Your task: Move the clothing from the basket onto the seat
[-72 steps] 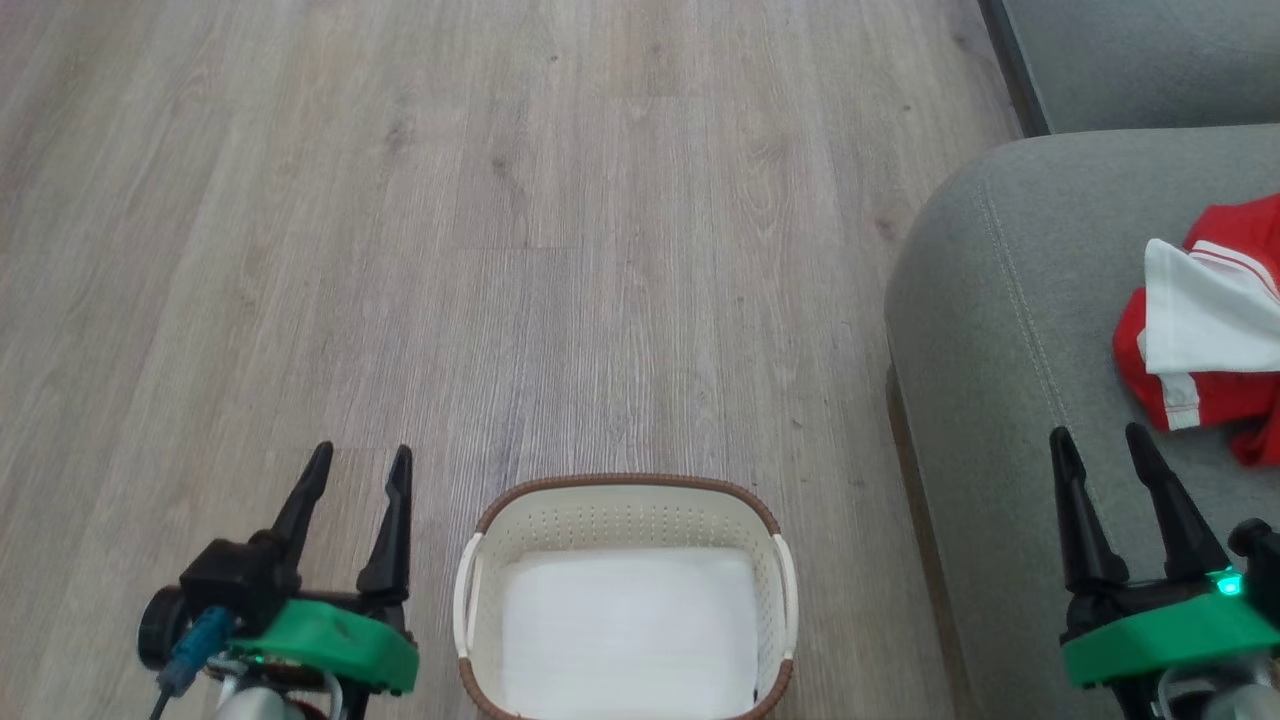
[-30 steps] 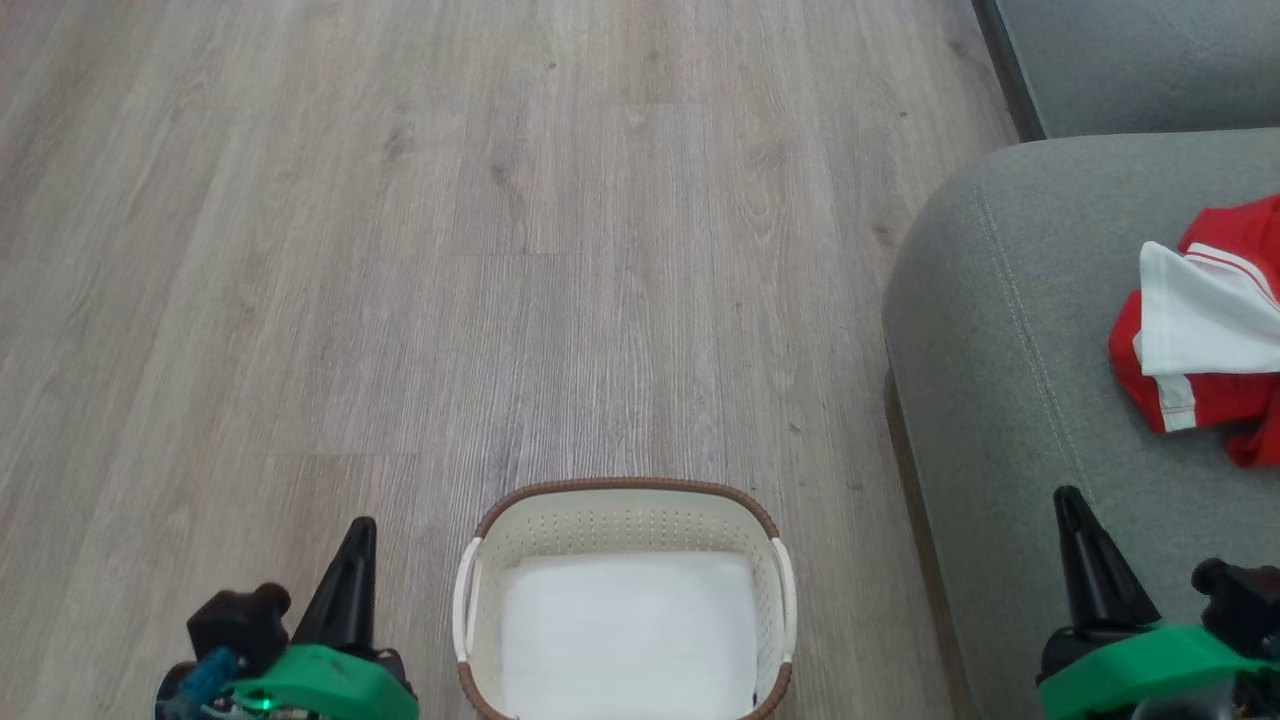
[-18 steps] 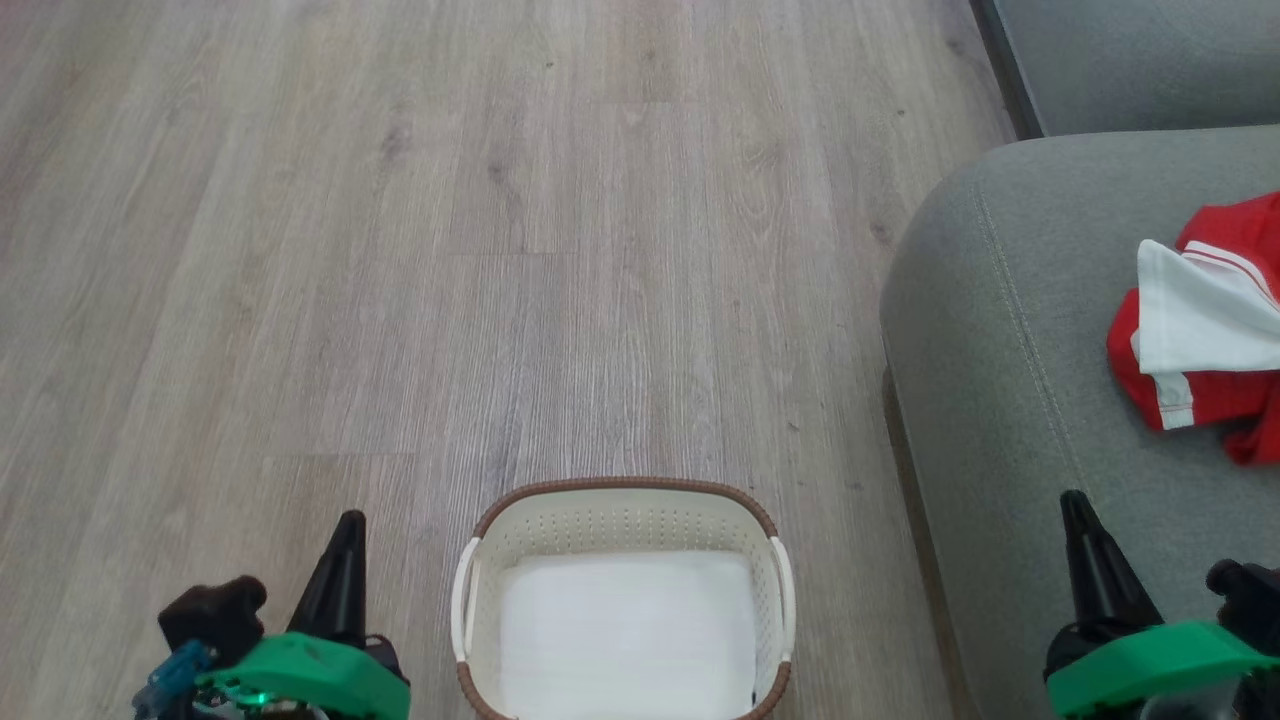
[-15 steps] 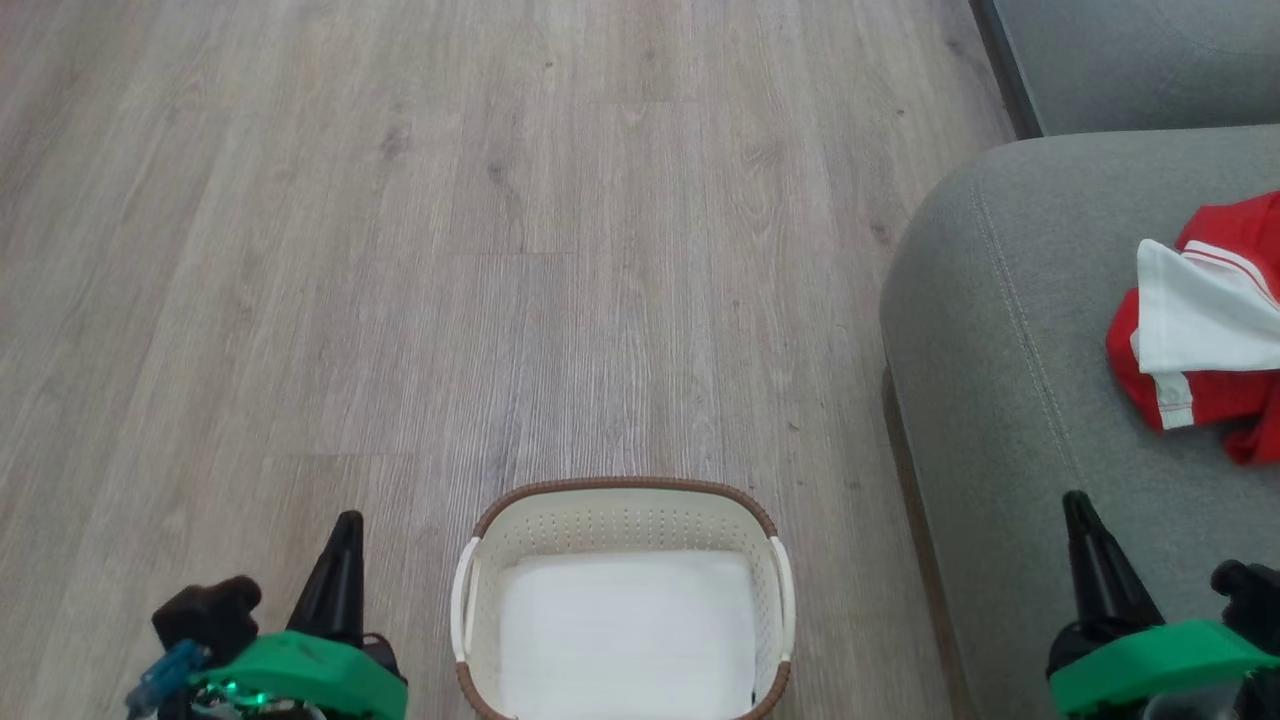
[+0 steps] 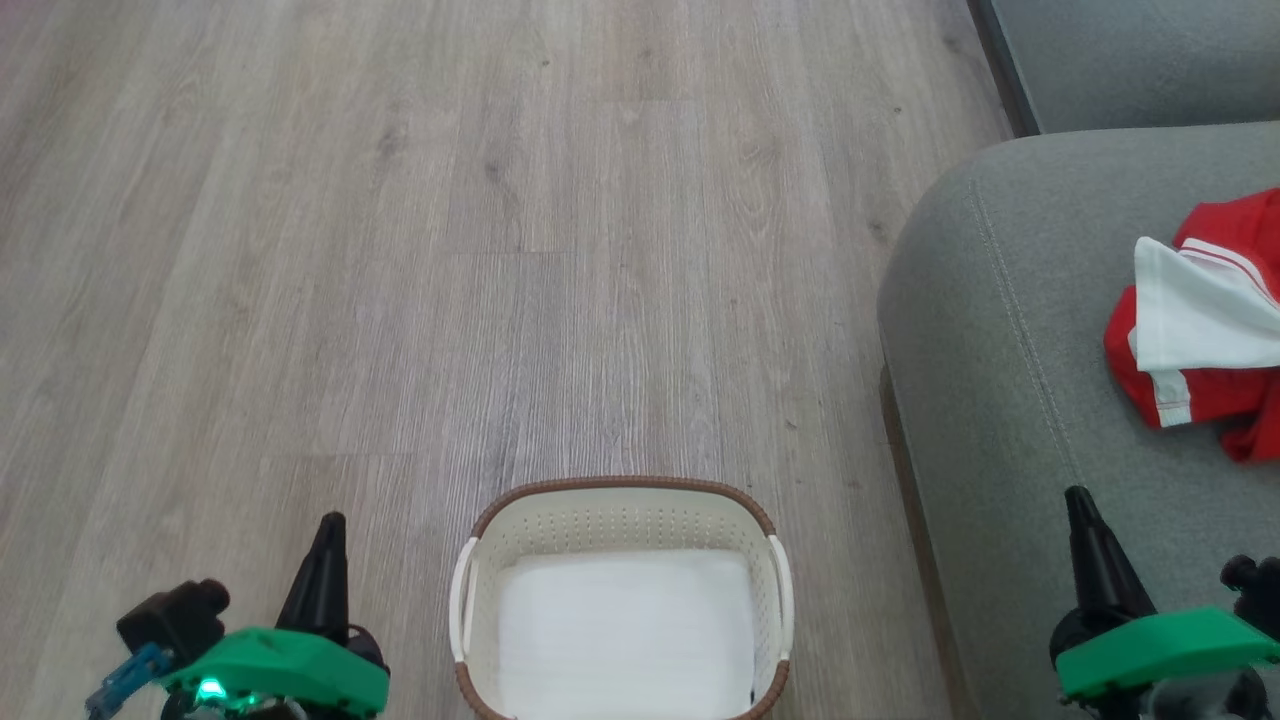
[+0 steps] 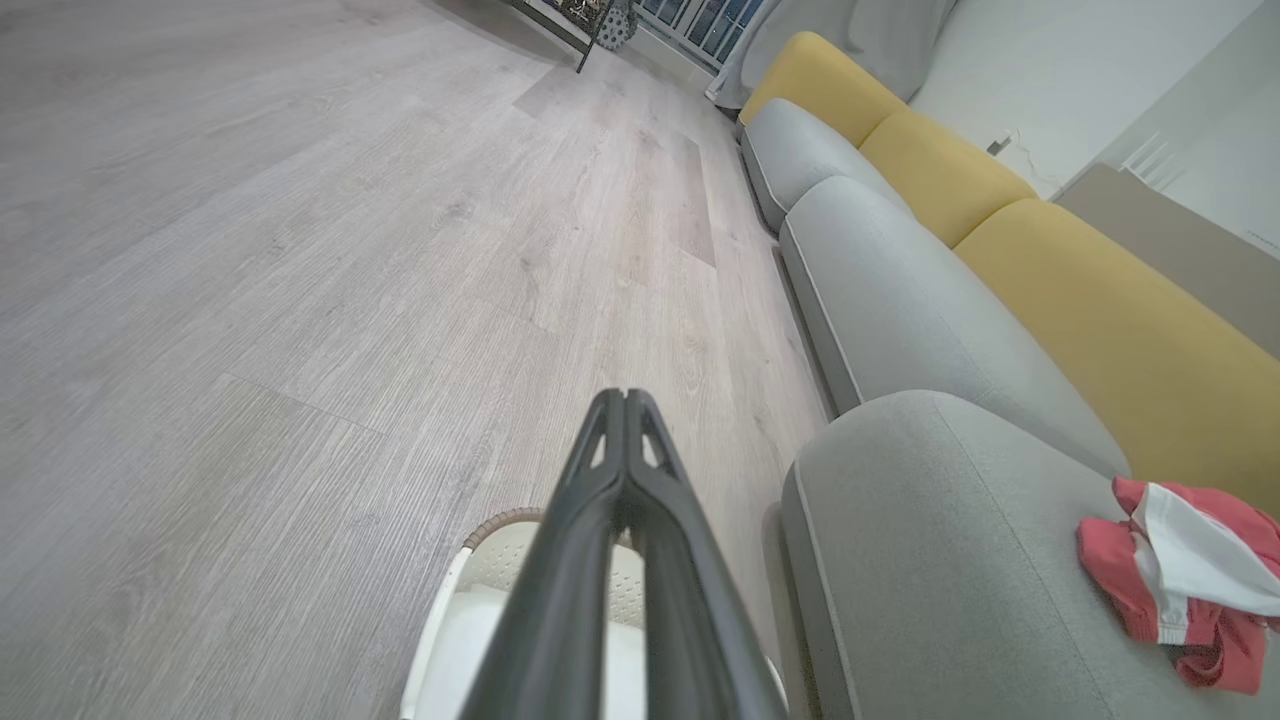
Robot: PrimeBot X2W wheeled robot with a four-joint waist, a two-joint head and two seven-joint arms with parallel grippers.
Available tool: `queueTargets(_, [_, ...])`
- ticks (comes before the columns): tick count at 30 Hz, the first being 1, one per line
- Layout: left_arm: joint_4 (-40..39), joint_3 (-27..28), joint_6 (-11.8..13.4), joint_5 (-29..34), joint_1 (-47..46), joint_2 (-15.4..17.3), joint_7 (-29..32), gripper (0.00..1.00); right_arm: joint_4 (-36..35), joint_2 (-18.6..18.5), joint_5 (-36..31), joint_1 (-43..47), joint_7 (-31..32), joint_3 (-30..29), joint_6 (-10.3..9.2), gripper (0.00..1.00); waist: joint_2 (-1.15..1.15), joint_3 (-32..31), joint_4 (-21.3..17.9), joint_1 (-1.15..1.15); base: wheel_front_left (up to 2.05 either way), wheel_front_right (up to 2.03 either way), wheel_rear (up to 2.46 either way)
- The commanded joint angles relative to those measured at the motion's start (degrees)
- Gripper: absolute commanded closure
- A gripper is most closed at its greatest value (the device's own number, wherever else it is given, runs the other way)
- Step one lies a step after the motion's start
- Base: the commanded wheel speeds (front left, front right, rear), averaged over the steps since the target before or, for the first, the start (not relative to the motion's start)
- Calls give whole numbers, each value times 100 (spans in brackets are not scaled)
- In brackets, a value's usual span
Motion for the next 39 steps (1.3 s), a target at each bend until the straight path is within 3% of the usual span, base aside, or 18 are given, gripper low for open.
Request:
queueTargets(1, [-198, 158, -46, -156, -355, -2, 36, 100, -161, -52, 148, -320, 49, -44, -1, 100, 0, 1, -2, 0, 0, 0, 0])
queueTargets(39, [-200, 581, -130, -2579, -579, -70, 662, 100, 115, 223, 2207, -718, 647, -271, -1, 100, 0, 25, -63, 0, 0, 0, 0])
